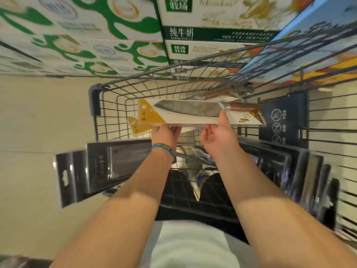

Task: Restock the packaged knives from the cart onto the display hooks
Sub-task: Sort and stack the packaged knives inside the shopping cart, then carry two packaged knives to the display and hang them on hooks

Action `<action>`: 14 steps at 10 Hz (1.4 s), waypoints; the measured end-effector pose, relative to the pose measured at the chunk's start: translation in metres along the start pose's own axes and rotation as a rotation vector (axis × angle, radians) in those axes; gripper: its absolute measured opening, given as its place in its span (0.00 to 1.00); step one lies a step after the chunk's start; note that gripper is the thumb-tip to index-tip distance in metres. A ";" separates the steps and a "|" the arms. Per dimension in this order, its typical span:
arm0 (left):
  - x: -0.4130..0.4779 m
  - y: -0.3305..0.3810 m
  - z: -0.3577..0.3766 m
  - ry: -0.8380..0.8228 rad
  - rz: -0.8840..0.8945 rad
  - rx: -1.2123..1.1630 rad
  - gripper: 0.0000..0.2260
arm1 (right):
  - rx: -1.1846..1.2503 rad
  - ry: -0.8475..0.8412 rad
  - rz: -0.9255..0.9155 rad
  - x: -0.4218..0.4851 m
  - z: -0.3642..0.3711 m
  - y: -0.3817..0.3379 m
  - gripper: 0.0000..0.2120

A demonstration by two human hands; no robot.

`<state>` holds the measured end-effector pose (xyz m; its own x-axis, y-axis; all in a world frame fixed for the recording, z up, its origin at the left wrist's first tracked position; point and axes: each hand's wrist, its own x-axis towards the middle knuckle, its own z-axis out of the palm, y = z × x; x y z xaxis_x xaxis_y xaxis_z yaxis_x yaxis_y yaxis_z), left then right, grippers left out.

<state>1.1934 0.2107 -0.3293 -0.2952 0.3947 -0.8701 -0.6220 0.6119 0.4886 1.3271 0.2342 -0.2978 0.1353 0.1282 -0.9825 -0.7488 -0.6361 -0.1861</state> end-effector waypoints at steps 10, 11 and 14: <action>-0.195 0.120 0.013 -0.218 0.445 0.144 0.27 | -0.630 -0.246 -0.507 -0.221 -0.052 -0.028 0.24; -0.231 0.138 0.029 -0.351 0.559 0.209 0.17 | -1.035 -0.262 -1.143 -0.259 -0.045 -0.064 0.33; -0.317 0.170 0.062 -0.567 0.745 0.089 0.24 | -0.764 -0.790 -1.107 -0.314 -0.056 -0.106 0.19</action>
<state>1.2264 0.2319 0.0335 -0.1831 0.9662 -0.1812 -0.3499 0.1083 0.9305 1.4005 0.2189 0.0301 -0.1703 0.9741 -0.1490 0.0183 -0.1481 -0.9888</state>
